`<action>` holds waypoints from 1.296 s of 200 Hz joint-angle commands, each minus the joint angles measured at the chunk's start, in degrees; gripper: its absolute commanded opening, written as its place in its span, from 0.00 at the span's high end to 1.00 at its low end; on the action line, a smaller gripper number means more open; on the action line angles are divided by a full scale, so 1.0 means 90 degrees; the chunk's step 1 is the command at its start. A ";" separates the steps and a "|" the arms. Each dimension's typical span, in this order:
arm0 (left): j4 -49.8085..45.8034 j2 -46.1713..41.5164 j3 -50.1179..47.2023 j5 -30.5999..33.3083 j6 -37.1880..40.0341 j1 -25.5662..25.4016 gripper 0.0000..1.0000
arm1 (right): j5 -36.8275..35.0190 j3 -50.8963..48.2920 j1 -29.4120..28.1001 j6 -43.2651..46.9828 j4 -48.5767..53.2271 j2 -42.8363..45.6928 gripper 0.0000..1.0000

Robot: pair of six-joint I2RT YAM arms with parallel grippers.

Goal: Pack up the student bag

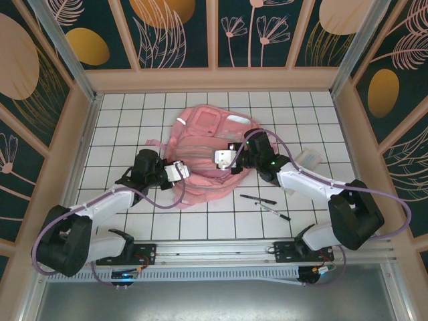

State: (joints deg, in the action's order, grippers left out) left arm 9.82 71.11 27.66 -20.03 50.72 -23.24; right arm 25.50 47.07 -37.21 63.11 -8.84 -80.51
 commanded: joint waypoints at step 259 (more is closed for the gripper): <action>-0.1132 -0.0552 0.0029 -0.0021 0.0446 0.0100 1.00 | -0.0147 0.0024 0.0215 0.0097 -0.0441 -0.0049 1.00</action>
State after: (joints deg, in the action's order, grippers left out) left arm 5.91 67.00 26.76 -17.69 52.31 -23.20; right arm 25.61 47.07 -37.04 63.18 -8.84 -80.55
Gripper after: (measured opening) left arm 0.016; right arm 0.040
